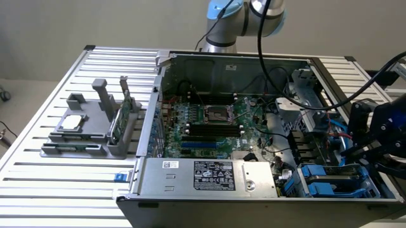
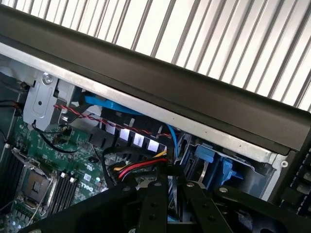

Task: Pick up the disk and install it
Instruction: 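Insert the disk into the insertion slot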

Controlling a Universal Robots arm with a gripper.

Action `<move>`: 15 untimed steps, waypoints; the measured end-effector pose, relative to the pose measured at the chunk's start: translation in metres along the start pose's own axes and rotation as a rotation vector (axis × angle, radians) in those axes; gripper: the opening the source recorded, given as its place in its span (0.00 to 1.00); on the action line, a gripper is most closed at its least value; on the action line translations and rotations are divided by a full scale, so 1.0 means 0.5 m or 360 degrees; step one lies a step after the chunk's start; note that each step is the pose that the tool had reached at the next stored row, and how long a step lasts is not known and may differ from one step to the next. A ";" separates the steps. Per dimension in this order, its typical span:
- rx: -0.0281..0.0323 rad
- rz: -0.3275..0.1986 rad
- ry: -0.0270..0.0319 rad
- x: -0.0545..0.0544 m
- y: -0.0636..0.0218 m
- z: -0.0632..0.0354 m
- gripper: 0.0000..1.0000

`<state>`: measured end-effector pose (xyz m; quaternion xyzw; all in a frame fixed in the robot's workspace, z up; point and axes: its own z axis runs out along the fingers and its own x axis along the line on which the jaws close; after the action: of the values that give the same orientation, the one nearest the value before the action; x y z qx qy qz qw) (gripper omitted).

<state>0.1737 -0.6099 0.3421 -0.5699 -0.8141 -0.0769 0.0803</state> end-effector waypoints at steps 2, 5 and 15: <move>0.00118 0.0008 0.00025 0.000 0.000 0.000 0.17; 0.00181 0.0013 -0.00053 0.000 0.000 -0.001 0.17; 0.00244 0.0018 -0.00159 0.005 -0.008 -0.008 0.17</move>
<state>0.1692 -0.6098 0.3465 -0.5744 -0.8118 -0.0674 0.0811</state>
